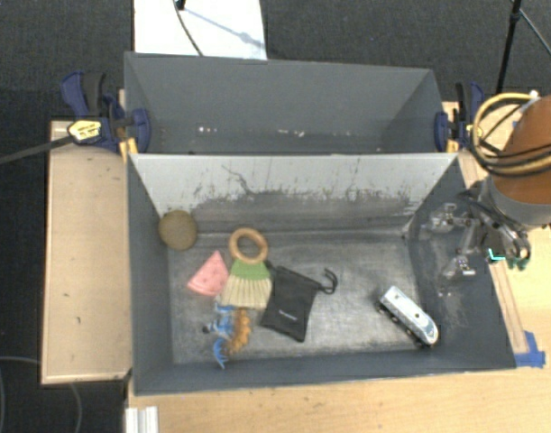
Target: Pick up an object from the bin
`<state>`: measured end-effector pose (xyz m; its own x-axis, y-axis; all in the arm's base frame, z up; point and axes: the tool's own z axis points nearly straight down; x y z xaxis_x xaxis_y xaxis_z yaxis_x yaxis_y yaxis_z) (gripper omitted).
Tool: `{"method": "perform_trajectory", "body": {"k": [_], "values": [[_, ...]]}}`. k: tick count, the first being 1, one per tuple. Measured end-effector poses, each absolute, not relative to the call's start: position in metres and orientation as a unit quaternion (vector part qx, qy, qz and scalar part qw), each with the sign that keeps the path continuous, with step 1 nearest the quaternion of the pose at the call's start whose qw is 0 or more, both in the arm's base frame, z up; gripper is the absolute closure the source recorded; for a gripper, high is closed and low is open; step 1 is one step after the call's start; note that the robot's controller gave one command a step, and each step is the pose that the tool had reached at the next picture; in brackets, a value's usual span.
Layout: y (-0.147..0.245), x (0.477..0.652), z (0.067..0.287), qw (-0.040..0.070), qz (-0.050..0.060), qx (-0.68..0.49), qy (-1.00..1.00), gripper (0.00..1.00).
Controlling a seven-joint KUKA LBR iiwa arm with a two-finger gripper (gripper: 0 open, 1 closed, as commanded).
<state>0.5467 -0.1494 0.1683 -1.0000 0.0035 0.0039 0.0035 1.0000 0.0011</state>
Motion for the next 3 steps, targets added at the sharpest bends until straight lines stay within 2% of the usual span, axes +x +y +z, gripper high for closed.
{"method": "perform_trajectory", "body": {"k": [1, 2, 3], "values": [[-0.149, 0.549, 0.172, -0.002, 0.0, 0.0, -1.0, 0.0], [-0.082, 0.517, 0.114, -0.001, -0.001, 0.091, -0.996, 1.0], [-0.082, 0.517, 0.114, -0.001, 0.0, 0.093, -0.996, 1.0]]}}
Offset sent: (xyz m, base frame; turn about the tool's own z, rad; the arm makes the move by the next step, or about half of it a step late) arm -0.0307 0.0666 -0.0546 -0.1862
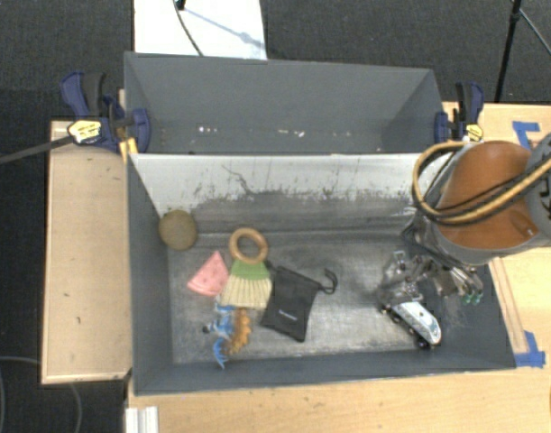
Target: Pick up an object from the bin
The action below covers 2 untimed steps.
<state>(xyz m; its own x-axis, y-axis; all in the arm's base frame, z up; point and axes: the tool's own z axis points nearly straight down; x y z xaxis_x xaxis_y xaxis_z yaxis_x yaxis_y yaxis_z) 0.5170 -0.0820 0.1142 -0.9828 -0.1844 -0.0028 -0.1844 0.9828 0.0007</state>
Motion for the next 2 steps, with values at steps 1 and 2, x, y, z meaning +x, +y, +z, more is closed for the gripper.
{"method": "perform_trajectory", "body": {"k": [1, 2], "values": [[-0.087, 0.509, 0.123, 0.003, 0.001, -0.083, 0.997, 1.0], [-0.087, 0.519, 0.121, 0.002, 0.0, -0.088, 0.996, 0.0]]}}
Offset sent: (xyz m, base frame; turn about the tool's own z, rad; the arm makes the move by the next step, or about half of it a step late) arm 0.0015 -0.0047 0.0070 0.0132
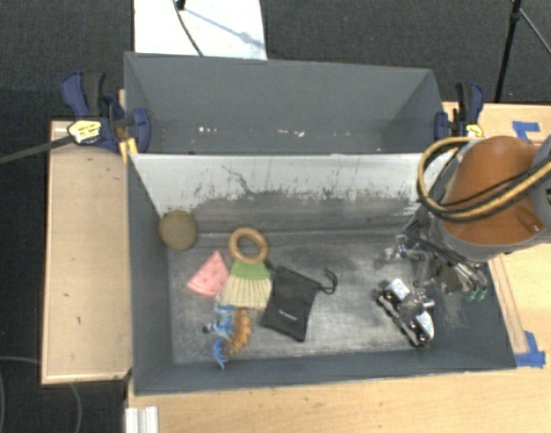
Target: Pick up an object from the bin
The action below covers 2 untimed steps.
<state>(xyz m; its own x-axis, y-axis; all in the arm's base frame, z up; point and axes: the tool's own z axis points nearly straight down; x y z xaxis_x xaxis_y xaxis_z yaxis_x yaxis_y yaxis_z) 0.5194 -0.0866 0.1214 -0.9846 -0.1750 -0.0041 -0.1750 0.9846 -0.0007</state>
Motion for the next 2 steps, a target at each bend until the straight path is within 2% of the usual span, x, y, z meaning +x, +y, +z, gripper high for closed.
{"method": "perform_trajectory", "body": {"k": [1, 2], "values": [[-0.087, 0.519, 0.121, 0.002, 0.0, -0.089, 0.996, 0.0], [-0.097, 0.512, 0.107, 0.004, 0.0, -0.14, 0.99, 0.0]]}}
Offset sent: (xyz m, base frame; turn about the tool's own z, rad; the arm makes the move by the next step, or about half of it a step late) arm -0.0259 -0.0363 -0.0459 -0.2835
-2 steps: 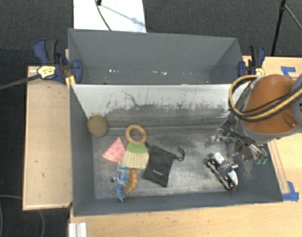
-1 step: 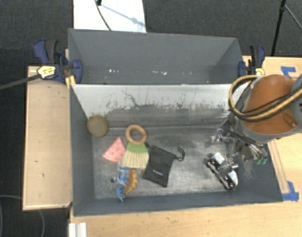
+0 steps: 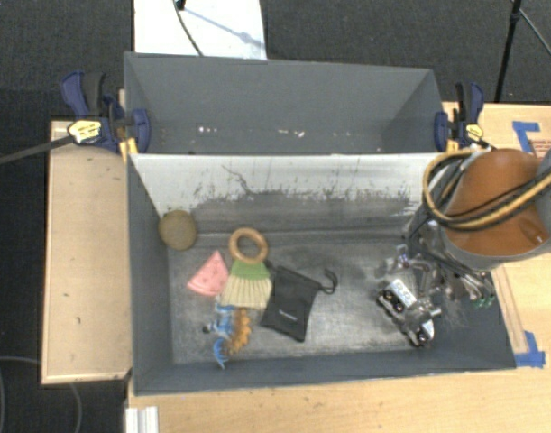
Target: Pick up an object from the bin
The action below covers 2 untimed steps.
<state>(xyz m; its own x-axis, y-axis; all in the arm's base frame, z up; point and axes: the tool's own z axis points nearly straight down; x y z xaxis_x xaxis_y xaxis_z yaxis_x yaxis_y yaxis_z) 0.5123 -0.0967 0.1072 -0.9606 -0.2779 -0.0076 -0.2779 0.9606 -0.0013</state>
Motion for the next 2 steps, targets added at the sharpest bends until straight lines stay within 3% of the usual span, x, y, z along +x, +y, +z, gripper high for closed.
{"method": "perform_trajectory", "body": {"k": [1, 2], "values": [[-0.1157, 0.508, 0.0829, -0.002, 0.008, -0.293, 0.956, 0.0], [-0.1203, 0.5052, 0.0788, -0.001, 0.011, -0.29, 0.957, 1.0]]}}
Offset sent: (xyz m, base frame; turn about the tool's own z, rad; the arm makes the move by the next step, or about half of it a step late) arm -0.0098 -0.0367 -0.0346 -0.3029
